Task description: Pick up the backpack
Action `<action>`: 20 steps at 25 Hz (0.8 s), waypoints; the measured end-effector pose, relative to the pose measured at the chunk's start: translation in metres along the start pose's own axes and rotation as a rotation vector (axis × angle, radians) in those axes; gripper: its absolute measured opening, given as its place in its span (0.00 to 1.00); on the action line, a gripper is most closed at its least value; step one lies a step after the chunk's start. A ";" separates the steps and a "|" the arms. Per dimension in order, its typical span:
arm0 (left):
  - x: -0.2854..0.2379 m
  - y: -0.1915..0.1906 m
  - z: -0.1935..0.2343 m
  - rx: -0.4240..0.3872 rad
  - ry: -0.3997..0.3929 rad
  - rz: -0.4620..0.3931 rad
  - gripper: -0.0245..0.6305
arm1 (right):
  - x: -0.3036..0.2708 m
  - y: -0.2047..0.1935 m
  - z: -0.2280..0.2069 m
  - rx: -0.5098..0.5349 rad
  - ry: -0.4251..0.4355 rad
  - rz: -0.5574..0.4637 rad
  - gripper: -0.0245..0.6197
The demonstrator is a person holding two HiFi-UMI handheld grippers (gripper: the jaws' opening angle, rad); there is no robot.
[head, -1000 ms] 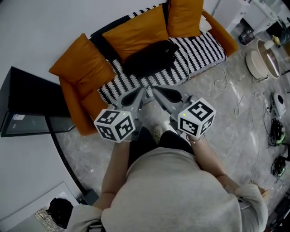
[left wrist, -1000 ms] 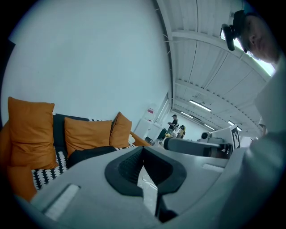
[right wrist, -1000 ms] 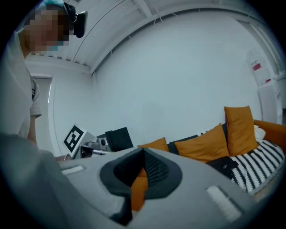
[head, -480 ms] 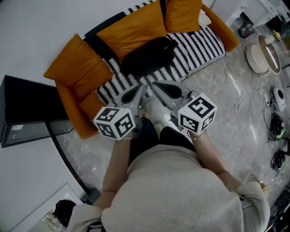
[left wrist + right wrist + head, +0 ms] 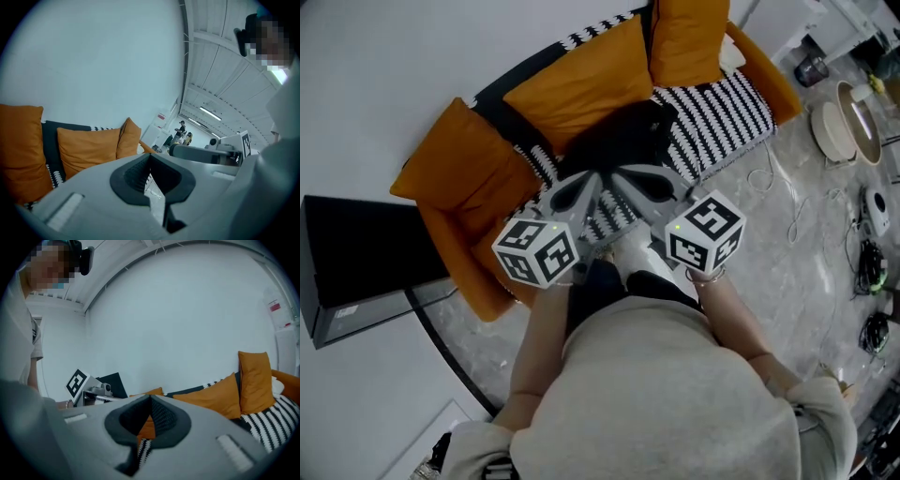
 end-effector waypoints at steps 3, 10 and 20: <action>-0.013 0.012 0.026 0.007 -0.009 0.025 0.05 | -0.028 0.013 -0.013 -0.009 -0.016 -0.012 0.04; -0.036 0.038 0.079 0.014 -0.045 0.079 0.05 | -0.082 0.025 -0.037 -0.047 -0.063 -0.015 0.04; -0.054 0.057 0.104 -0.030 -0.093 0.140 0.05 | -0.103 0.036 -0.050 -0.063 -0.117 -0.019 0.04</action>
Point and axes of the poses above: the fingertips, and each gripper's own axes: x backward along the fingers, z to its left, y out of its top, the point moved 9 cm from there along x, backward along the fingers, and after that the axes turned 6 degrees about -y, right-handed, at the moved point
